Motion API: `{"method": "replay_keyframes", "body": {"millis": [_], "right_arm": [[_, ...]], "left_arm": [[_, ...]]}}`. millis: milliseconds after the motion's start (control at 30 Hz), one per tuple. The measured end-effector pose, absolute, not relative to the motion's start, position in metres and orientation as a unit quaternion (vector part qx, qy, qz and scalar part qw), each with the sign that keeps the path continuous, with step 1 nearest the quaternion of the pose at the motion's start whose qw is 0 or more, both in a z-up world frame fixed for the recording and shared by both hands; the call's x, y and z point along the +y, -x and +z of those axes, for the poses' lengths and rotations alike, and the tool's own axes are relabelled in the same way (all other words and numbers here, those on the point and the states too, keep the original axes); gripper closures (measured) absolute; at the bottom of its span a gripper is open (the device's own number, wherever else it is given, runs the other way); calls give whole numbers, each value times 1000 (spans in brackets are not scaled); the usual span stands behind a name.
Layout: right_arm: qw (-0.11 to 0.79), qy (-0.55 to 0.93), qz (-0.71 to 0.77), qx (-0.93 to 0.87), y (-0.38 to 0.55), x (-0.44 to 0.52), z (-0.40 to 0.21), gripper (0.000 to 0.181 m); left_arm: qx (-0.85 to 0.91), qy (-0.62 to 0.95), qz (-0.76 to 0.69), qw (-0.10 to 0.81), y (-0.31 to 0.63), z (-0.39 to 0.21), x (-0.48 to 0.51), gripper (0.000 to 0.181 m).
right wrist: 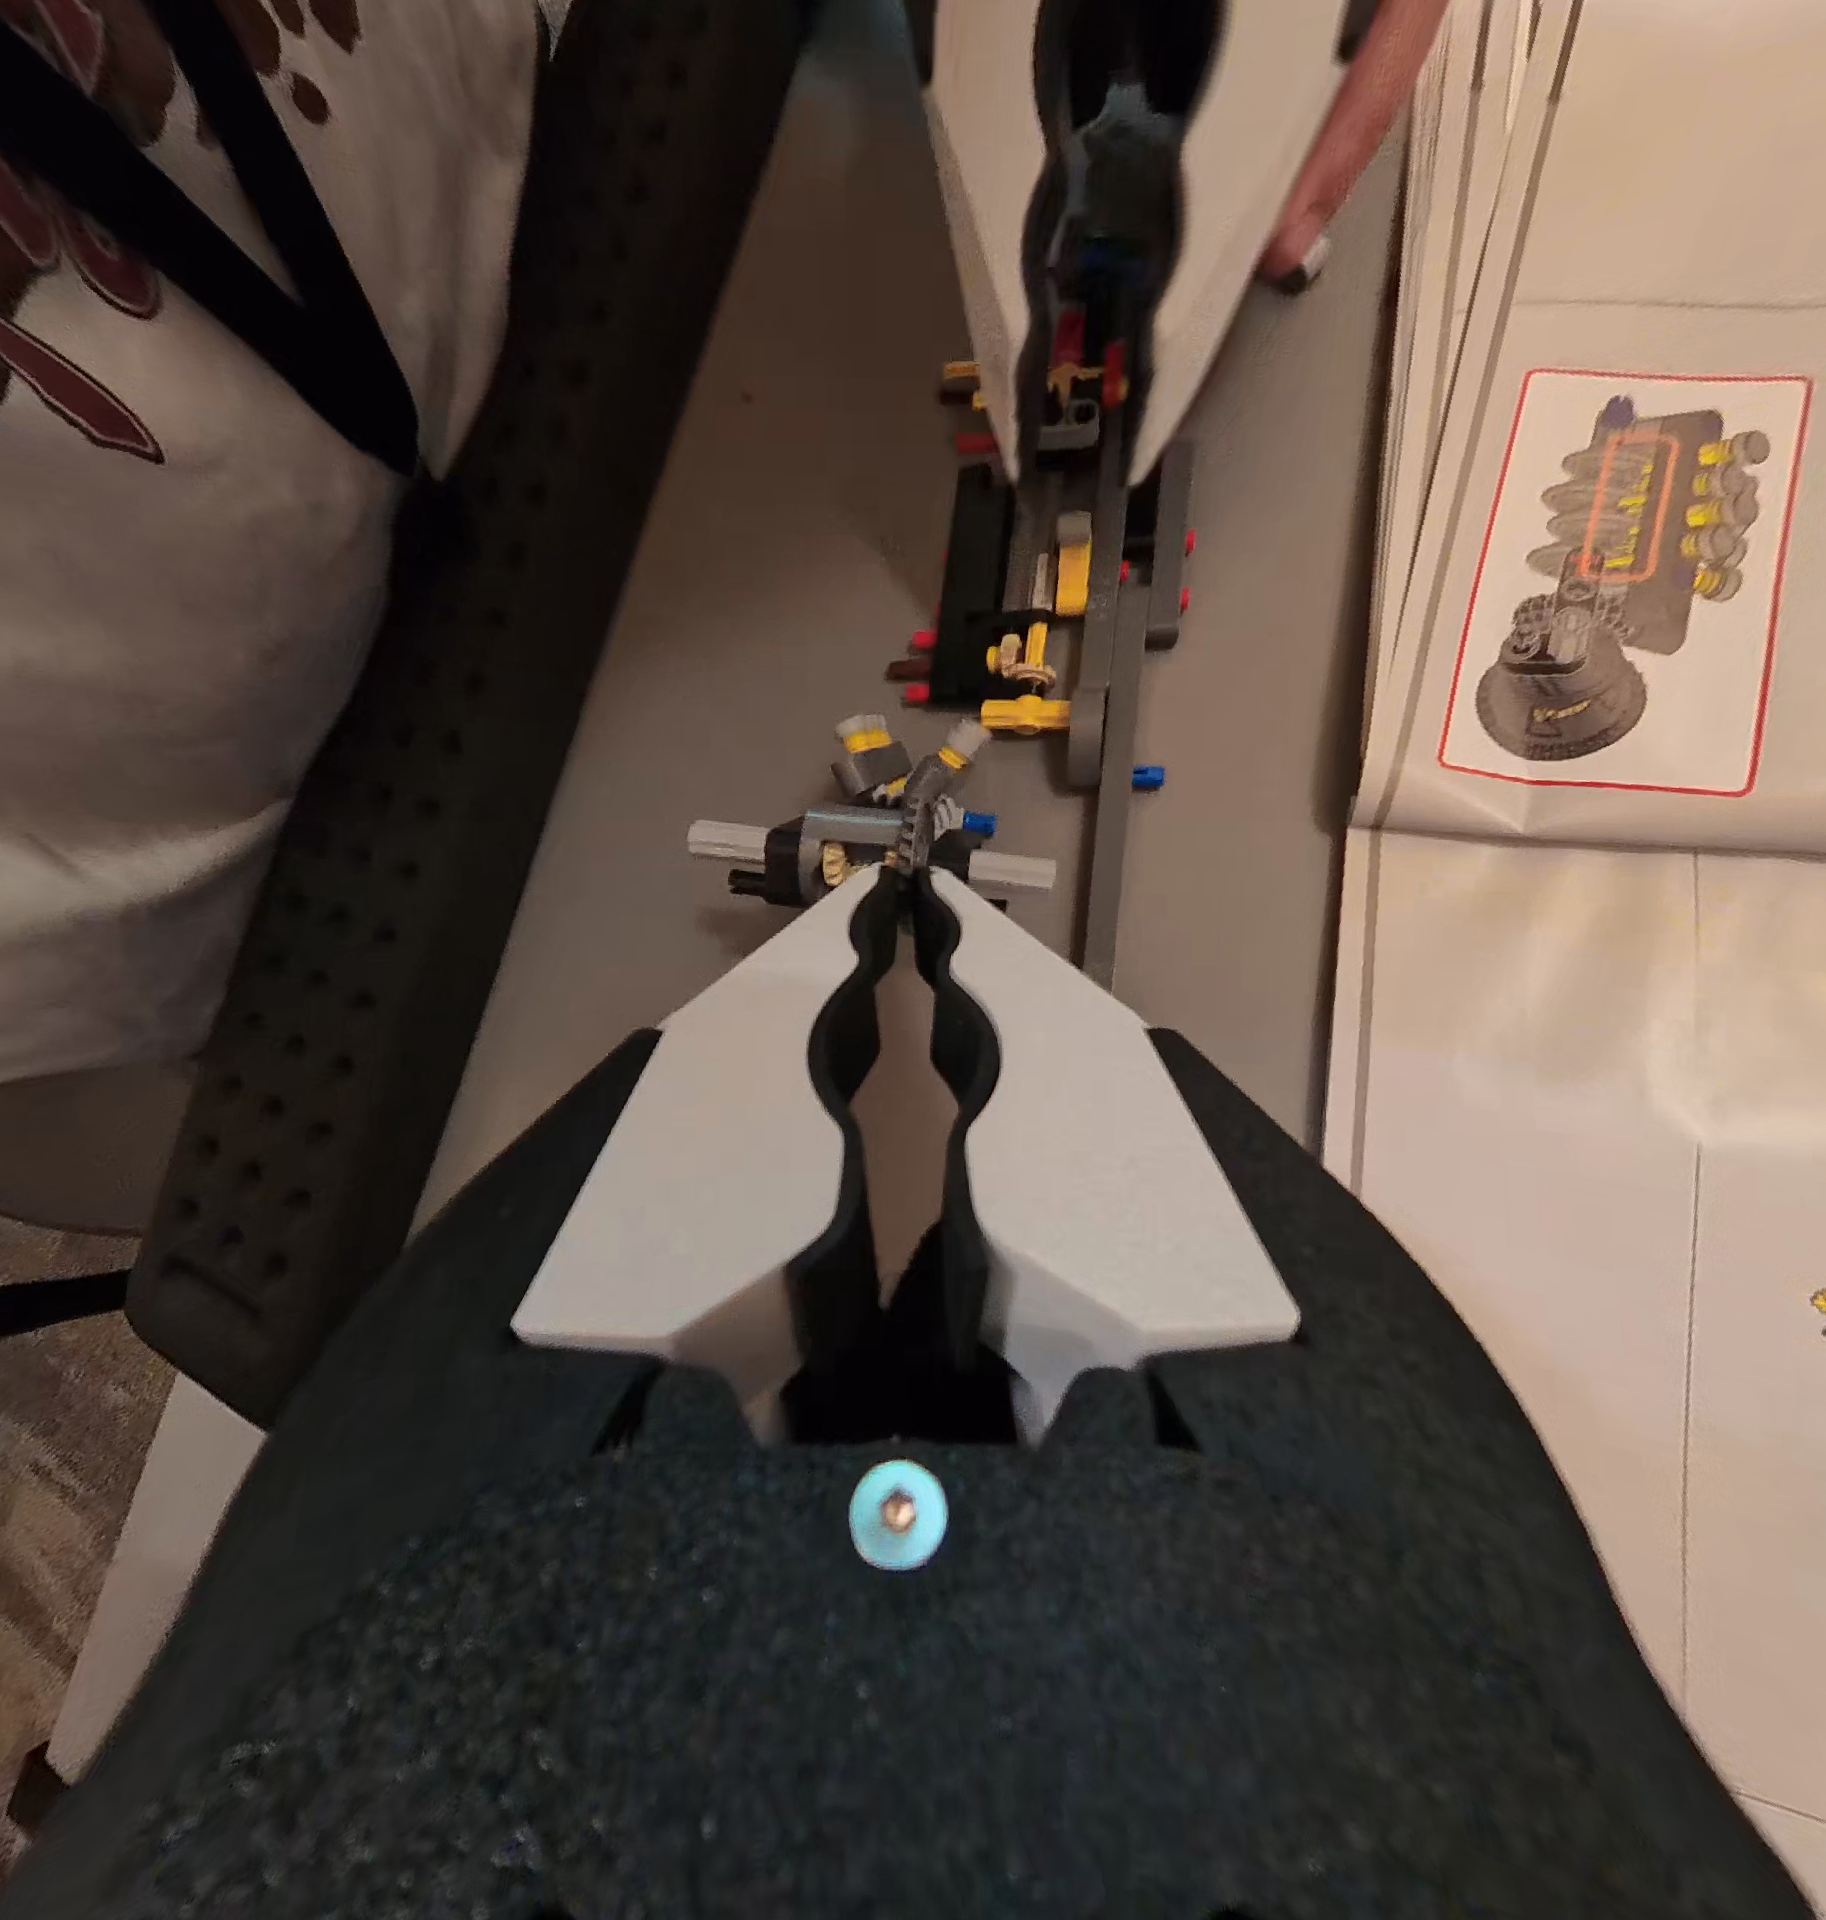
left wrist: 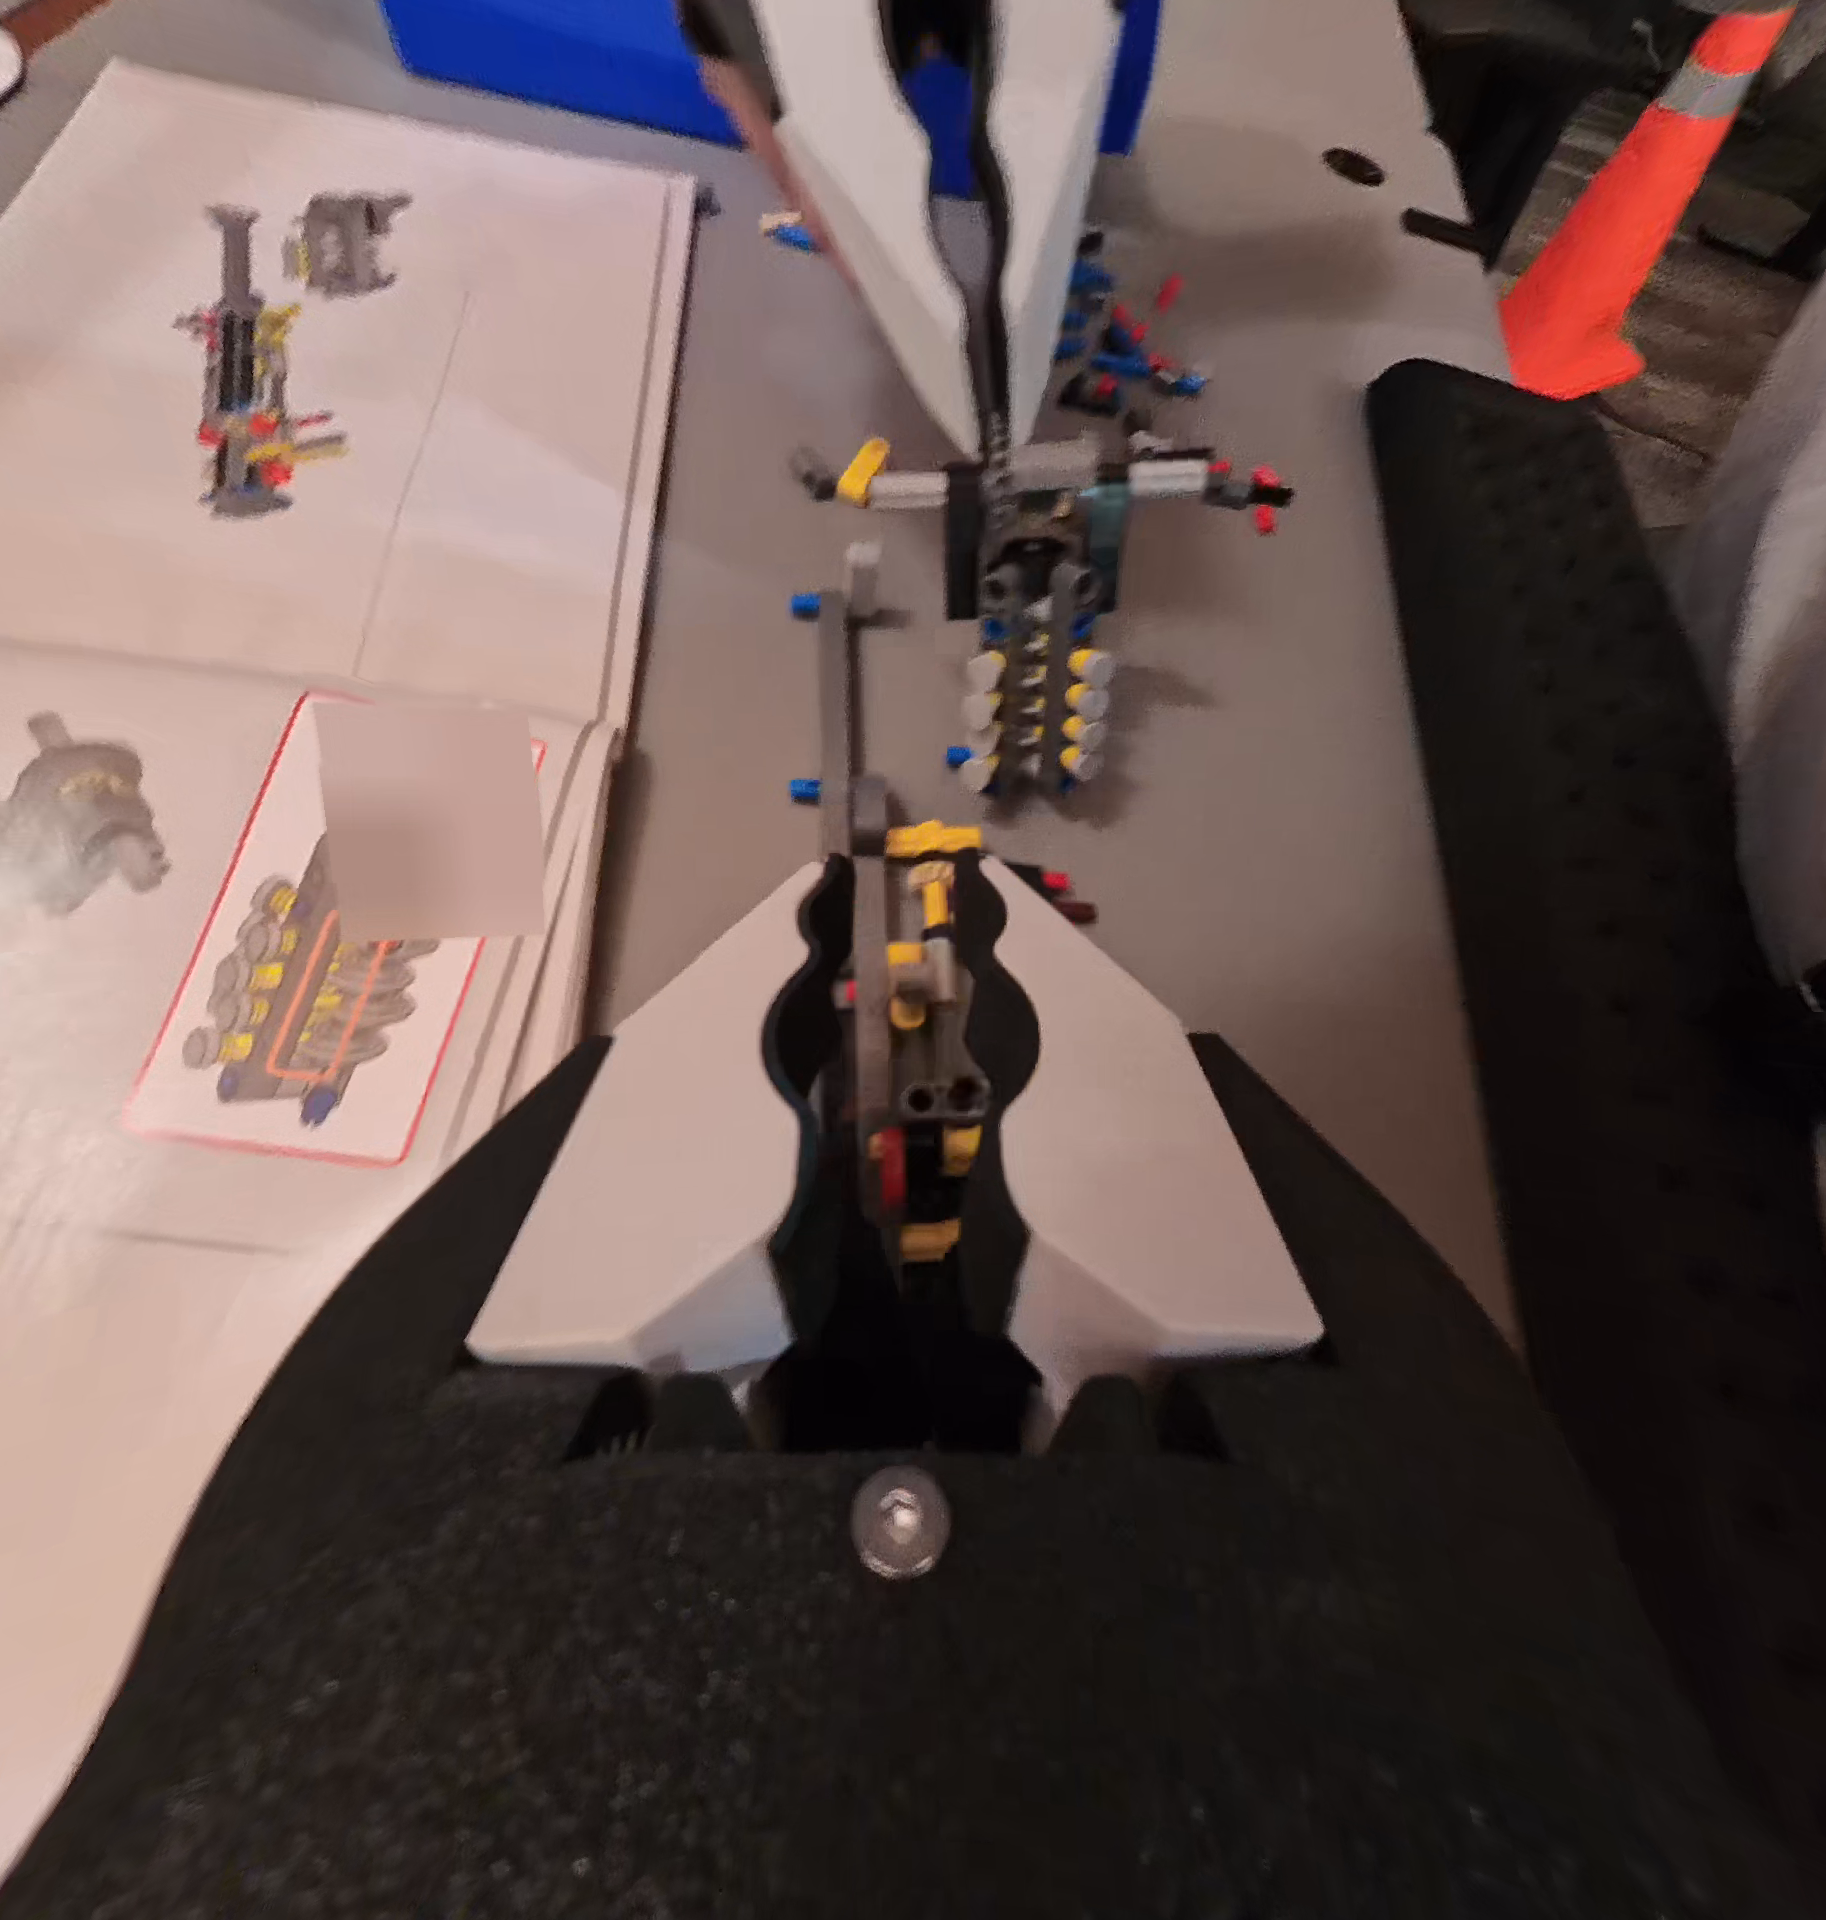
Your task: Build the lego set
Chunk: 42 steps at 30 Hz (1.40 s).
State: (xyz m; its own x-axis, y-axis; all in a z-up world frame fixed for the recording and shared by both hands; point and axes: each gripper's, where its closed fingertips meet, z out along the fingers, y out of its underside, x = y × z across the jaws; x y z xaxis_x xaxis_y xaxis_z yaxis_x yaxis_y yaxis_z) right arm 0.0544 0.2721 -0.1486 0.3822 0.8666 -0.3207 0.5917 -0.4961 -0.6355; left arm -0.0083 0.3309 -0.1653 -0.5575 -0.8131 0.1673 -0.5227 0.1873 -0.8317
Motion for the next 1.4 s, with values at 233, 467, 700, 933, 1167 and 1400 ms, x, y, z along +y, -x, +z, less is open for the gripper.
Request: {"method": "replay_keyframes", "body": {"millis": [233, 467, 700, 933, 1167, 1400], "right_arm": [[172, 827, 294, -448, -62, 256, -170, 180], [161, 851, 222, -448, -58, 224, -195, 180], [219, 856, 202, -422, -57, 217, -197, 179], [229, 857, 215, -408, -58, 219, -197, 179], [235, 854, 219, -409, -53, 223, -197, 179], [230, 855, 222, -408, -53, 224, -197, 179]], "left_arm": [[818, 404, -379, 153, 0, -183, 303, 166], [845, 388, -342, 137, -7, -191, 283, 164], [864, 368, -329, 96, -2, -199, 263, 166], [866, 361, -333, 92, -3, -200, 260, 177], [836, 386, -379, 91, -4, -186, 263, 169], [848, 372, -368, 81, -3, -195, 261, 172]]}}
